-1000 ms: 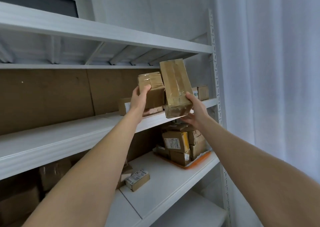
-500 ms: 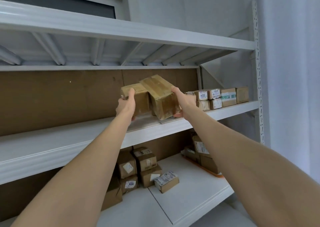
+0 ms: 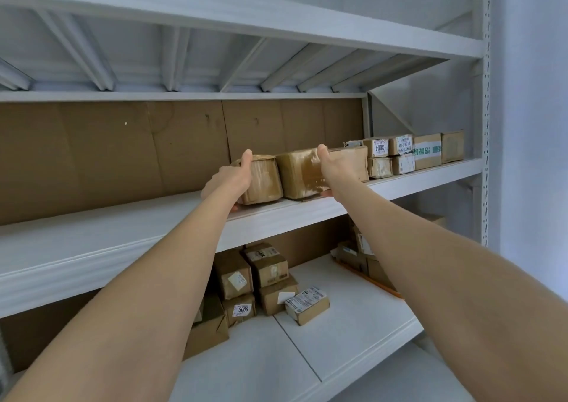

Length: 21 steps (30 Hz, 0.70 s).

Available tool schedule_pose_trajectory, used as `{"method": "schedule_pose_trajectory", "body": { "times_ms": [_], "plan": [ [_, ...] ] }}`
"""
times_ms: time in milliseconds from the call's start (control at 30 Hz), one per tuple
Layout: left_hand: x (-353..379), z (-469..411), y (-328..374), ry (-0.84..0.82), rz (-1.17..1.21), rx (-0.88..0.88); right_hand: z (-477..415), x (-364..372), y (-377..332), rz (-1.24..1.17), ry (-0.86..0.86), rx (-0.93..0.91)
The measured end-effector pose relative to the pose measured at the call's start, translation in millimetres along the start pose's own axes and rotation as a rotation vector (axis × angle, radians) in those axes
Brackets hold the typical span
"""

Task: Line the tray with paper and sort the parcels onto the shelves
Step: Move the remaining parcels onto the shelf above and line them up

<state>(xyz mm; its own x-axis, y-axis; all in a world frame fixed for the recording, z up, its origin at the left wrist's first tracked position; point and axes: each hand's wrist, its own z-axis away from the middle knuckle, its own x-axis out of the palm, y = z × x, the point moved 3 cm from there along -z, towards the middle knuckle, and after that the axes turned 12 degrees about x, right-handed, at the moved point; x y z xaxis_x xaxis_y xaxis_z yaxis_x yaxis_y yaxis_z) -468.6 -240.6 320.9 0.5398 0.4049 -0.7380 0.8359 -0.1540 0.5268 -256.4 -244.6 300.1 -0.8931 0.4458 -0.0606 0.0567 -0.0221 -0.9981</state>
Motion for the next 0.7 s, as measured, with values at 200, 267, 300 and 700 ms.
{"method": "schedule_pose_trajectory", "body": {
  "times_ms": [200, 267, 300, 700],
  "plan": [
    [9.5, 1.3, 5.2, 0.048, -0.023, 0.059, -2.8, 0.3, 10.5, 0.164, 0.131, -0.133],
    [10.7, 2.7, 6.4, 0.058, 0.013, 0.085, 0.4, 0.0, 12.0, 0.206, 0.200, -0.175],
    [10.7, 3.9, 6.8, 0.058, 0.035, 0.094, 3.2, 0.5, 12.8, 0.206, 0.211, -0.194],
    [10.4, 3.6, 3.8, 0.077, 0.061, 0.191, 20.6, 21.0, 20.1, 0.359, 0.157, -0.253]
  ]
}}
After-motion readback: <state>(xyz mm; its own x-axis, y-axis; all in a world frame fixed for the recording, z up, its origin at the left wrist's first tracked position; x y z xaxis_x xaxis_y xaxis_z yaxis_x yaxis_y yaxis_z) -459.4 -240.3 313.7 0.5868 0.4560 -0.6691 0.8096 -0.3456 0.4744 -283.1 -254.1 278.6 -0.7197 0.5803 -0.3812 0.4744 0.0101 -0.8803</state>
